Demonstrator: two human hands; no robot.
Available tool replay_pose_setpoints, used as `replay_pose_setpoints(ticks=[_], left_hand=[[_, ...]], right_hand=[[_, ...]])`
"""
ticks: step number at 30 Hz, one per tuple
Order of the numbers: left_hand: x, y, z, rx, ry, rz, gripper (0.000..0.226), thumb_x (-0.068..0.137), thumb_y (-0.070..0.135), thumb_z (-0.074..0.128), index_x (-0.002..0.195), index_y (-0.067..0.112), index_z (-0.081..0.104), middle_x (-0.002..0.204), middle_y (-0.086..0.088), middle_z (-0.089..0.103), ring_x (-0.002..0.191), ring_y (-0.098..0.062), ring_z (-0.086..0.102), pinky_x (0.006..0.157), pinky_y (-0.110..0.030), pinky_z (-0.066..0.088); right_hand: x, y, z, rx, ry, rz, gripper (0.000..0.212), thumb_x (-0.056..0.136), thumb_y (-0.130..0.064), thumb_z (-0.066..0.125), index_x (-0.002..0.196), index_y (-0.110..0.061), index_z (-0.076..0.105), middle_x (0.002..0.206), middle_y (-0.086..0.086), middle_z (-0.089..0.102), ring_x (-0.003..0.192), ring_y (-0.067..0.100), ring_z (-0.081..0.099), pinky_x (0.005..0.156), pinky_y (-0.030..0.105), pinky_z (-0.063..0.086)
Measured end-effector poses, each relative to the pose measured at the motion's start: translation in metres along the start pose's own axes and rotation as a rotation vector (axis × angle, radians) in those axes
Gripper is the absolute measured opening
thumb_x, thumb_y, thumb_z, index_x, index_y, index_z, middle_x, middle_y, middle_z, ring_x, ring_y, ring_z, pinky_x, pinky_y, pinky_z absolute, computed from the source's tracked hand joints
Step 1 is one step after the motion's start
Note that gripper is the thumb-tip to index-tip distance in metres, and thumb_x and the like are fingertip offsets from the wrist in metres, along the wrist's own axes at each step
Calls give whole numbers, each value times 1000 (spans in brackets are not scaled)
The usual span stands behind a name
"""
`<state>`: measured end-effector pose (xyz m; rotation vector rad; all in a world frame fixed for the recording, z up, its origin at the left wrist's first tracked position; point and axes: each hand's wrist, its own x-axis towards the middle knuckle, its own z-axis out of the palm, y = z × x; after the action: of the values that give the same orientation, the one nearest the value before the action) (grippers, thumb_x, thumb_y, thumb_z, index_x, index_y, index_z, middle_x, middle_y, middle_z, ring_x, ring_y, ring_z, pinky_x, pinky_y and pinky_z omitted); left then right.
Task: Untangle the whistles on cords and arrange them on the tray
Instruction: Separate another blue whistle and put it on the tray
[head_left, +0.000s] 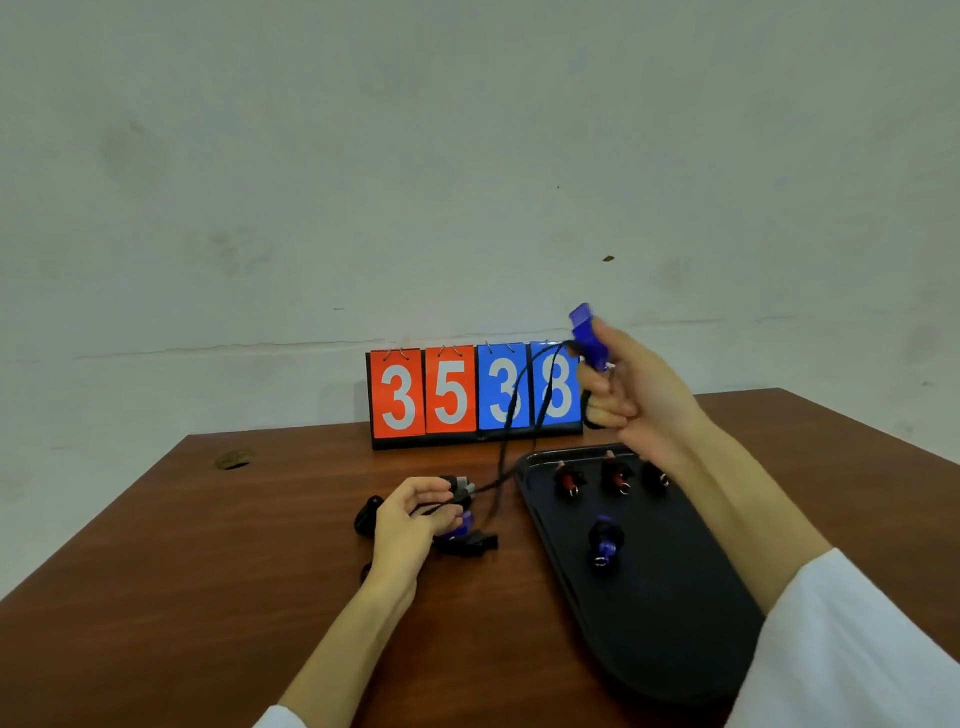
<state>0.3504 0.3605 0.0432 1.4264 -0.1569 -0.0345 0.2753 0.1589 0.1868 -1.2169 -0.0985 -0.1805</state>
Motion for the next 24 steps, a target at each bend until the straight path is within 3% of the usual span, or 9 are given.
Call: replay_pose_setpoints(ticks=[5,7,9,11,13,16,18,21,24], left_hand=[[-10,8,8,97,-125,99,49,69,-24,41,96,11,62,103,-5,64,106,-19,59,73,-21,49],[-16,9,11,102,-163,124,50,67,-8,47,105,22,59,117,-2,57,115,-16,51,77,-21,45],[-20,11,13,123,-196,164,65,59,10,50,120,31,49,129,3,47,122,-15,42,80,-19,40],[-23,17,18,95,-203,240,69,61,17,51,128,32,43,133,8,45,124,-10,39,81,-12,37],[-25,23,23,23,-221,341,51,74,28,54,125,30,48,128,10,54,123,-6,47,86,-11,41],[-30,29,30,-81,-315,299,38,86,48,53,111,20,60,105,1,69,104,-15,63,89,-30,49],[-36,33,35,-191,-372,132,39,93,44,49,106,10,59,84,-6,68,75,-21,66,69,-34,55],[-40,30,39,-121,-352,64,27,97,29,44,99,4,54,65,-8,55,41,-13,40,38,-22,34],[-36,25,37,-3,-253,52,19,97,22,48,87,8,56,54,0,44,37,-8,27,35,-18,20]], right_hand=[[-2,15,9,-655,151,-131,32,91,-43,50,93,-16,67,83,-2,67,49,10,54,53,21,47],[-5,21,12,-685,108,-161,29,91,-45,49,99,-25,69,101,-6,67,78,8,66,72,22,53],[-6,25,16,-712,70,-170,30,91,-42,49,107,-25,67,110,-8,64,97,6,60,79,21,51],[-7,30,21,-680,46,-134,31,90,-38,53,113,-21,64,110,-6,65,100,6,59,79,19,49],[-7,38,24,-588,39,-78,36,87,-36,59,117,-16,61,109,0,67,98,12,62,85,26,52],[-4,53,29,-604,72,-53,34,86,-33,62,114,-14,61,103,2,69,86,9,64,74,21,50],[-3,66,30,-626,117,-41,29,87,-31,61,111,-15,61,104,-1,67,89,5,61,70,15,45],[-1,87,27,-575,167,6,29,88,-34,58,110,-15,64,106,-2,67,99,8,59,77,19,46],[-3,102,24,-505,166,39,30,86,-34,62,112,-18,64,106,-3,69,103,12,61,86,26,48]])
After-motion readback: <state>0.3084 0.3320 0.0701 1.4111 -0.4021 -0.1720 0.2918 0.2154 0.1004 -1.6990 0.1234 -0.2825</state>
